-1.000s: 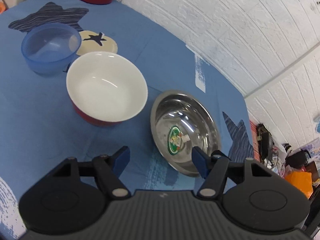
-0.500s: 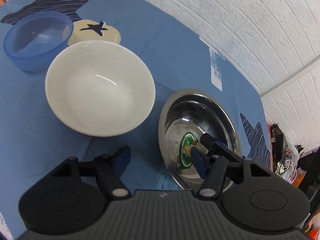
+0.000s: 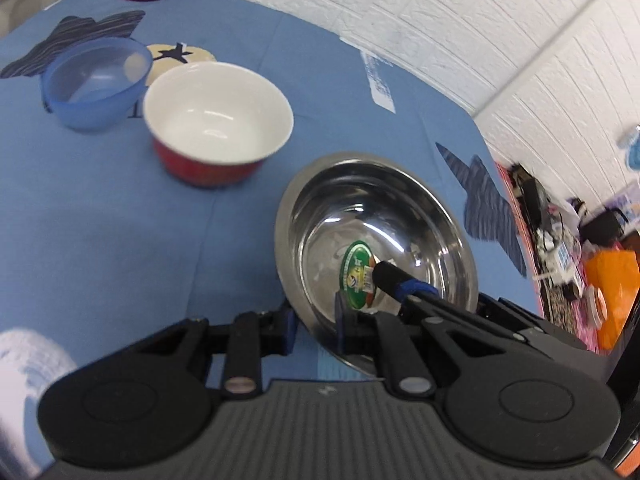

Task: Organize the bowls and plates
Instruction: 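Lift the steel bowl with both grippers and carry it toward the plate stack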

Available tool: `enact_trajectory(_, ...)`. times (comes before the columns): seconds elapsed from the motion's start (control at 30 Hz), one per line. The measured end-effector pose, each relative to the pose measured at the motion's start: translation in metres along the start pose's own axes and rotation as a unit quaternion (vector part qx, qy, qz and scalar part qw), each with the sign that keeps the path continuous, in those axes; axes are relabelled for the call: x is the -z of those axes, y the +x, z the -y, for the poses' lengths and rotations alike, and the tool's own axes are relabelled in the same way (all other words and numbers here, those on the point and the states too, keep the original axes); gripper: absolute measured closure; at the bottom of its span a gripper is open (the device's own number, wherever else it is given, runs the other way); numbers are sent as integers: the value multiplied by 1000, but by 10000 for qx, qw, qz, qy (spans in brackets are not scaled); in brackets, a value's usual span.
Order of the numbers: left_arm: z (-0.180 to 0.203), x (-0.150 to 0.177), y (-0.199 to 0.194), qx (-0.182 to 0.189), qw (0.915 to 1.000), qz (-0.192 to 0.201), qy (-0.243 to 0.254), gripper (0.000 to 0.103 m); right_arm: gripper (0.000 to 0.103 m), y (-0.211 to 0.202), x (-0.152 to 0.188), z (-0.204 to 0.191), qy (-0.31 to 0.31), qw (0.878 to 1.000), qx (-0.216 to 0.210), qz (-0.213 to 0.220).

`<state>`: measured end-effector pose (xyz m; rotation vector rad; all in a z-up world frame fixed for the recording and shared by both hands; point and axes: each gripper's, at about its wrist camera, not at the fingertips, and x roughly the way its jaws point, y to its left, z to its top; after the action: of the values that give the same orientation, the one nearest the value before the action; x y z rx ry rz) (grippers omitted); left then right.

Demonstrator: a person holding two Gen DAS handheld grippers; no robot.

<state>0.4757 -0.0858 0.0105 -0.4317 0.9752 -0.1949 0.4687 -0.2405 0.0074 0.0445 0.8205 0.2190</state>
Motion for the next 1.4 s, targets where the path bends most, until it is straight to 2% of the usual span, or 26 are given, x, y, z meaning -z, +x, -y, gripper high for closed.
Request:
enact_trajectory(0.3, -13, 87, -88, 146, 9965, 46, 820, 94, 72, -87, 81, -34, 58, 9993, -171, 328)
enact_trajectory(0.47, -35, 138, -117, 273, 9918, -151, 1238, 94, 71, -116, 132, -62, 16, 9994, -34, 331)
enact_trajectory(0.63, -53, 169, -133, 435, 9894, -205, 1371, 94, 70, -134, 165, -78, 321, 9986, 108, 413)
enact_trajectory(0.77, -62, 181, -140, 686, 9878, -204, 1386, 94, 69, -150, 182, -90, 624, 9942, 443, 759)
enact_trajectory(1.03, -73, 179, -129, 695, 9896, -318, 1222, 94, 69, -137, 187, -97, 513, 9965, 485, 454)
enact_trajectory(1.3, -71, 169, -116, 746, 9899, -443, 1117, 94, 69, -130, 182, -93, 490, 9964, 590, 363)
enact_trajectory(1.4, -71, 170, -113, 650, 9907, -410, 1125, 94, 70, -126, 183, -91, 529, 9965, 579, 296)
